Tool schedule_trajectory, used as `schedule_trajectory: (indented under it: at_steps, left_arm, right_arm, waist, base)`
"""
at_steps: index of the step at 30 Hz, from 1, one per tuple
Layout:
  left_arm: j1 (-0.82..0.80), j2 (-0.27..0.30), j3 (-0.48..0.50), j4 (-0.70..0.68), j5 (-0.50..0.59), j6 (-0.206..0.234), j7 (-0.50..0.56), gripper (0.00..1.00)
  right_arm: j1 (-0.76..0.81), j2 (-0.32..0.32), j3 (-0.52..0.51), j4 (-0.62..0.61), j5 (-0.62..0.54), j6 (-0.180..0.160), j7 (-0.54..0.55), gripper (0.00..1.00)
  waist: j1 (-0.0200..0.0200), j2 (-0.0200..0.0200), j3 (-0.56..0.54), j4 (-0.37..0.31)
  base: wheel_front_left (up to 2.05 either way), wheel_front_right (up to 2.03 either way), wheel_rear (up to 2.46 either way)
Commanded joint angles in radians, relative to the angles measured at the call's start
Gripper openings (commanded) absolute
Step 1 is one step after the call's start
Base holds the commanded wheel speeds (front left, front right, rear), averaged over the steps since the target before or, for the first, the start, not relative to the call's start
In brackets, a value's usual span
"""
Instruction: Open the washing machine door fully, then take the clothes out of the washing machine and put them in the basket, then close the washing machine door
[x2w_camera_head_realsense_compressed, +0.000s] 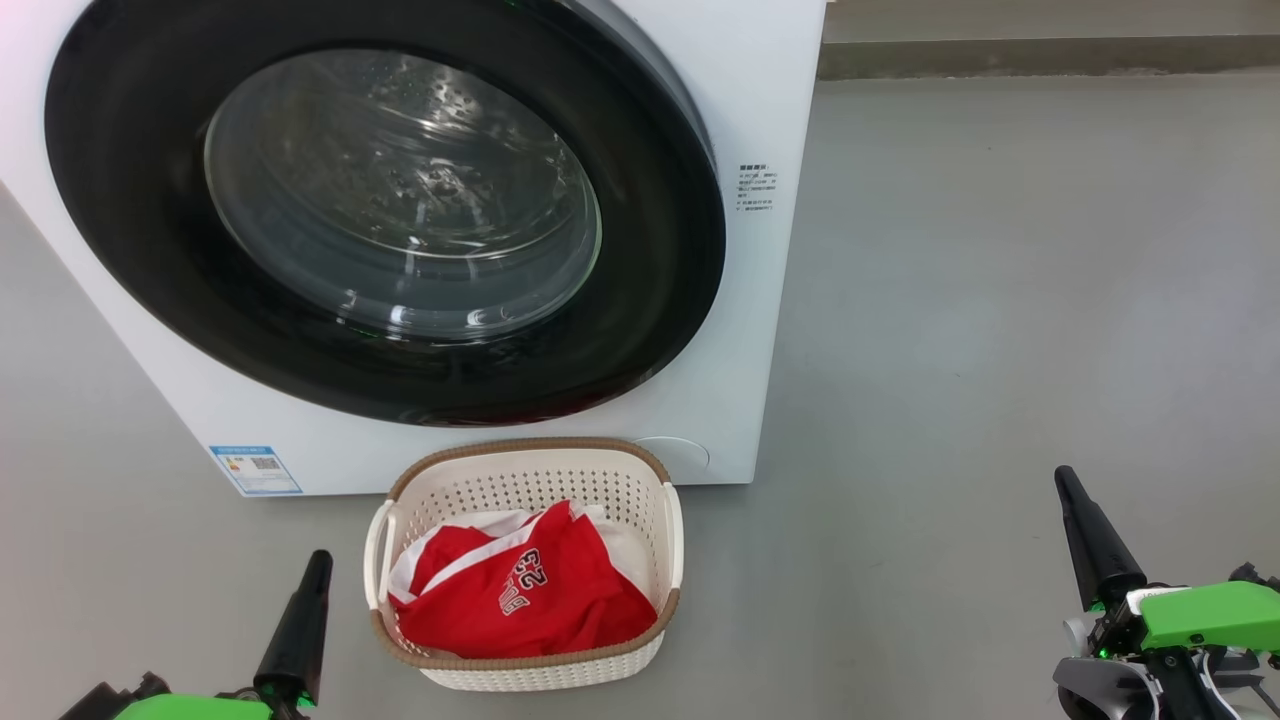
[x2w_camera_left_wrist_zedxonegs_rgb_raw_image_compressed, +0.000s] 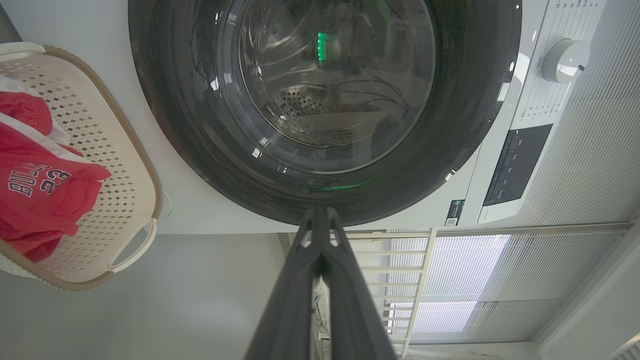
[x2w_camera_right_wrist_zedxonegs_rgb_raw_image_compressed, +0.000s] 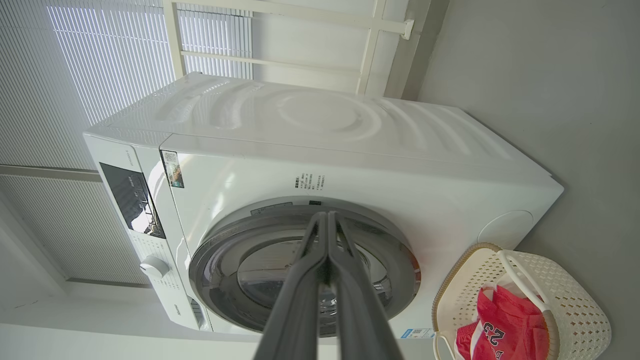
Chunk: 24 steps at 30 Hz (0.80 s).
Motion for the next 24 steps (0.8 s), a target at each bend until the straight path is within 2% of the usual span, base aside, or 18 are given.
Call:
schedule_trajectory:
  at_steps: [1,24]
  left_arm:
    - [-0.042,0.011,0.037,-0.02,-0.007,-0.007,0.004,0.0]
    - [-0.042,0.011,0.036,-0.02,-0.007,-0.007,0.003,0.0]
  right_arm:
    - [-0.043,-0.016,0.027,-0.03,0.003,-0.001,0.006,0.0]
    - [-0.043,-0.016,0.027,-0.03,0.003,-0.001,0.006,0.0]
  waist:
    - [0.0,0.0,0.0,0.0]
    - [0.0,0.0,0.0,0.0]
  base:
    - [0.0,0.0,0.0]
    - [0.0,0.0,0.0]
